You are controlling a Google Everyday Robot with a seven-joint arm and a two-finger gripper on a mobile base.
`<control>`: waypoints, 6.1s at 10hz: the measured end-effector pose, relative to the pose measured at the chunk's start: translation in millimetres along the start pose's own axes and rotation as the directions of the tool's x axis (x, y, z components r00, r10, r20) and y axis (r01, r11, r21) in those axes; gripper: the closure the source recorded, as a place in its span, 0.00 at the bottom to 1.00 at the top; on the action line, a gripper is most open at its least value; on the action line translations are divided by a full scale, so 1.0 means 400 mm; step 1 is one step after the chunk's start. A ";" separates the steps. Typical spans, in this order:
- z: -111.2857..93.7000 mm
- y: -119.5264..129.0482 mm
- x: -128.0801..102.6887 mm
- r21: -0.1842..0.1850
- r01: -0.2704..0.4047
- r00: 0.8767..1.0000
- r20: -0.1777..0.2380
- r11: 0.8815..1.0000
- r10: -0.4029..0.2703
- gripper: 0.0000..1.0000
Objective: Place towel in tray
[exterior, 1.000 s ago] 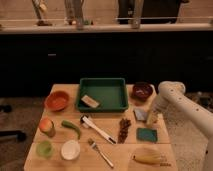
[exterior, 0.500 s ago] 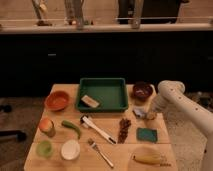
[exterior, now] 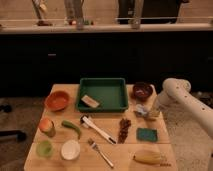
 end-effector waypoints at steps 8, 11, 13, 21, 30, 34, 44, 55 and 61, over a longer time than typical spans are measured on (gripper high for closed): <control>-0.141 0.049 -0.130 0.050 0.177 0.984 -0.036 0.983 -0.175 1.00; -0.143 0.051 -0.125 0.051 0.177 0.984 -0.039 0.983 -0.176 1.00; -0.142 0.051 -0.133 0.050 0.182 0.983 -0.038 0.982 -0.180 1.00; -0.110 0.079 -0.195 0.052 0.214 0.977 0.000 0.975 -0.214 1.00; -0.098 0.066 -0.307 0.079 0.246 0.965 0.070 0.966 -0.252 1.00; -0.073 0.067 -0.385 0.085 0.278 0.956 0.077 0.957 -0.285 1.00; 0.001 0.020 -0.578 0.125 0.322 0.935 0.111 0.938 -0.336 1.00; 0.078 -0.018 -0.592 0.104 0.283 0.949 0.112 0.954 -0.294 0.98; 0.080 -0.017 -0.595 0.102 0.284 0.949 0.112 0.953 -0.295 0.98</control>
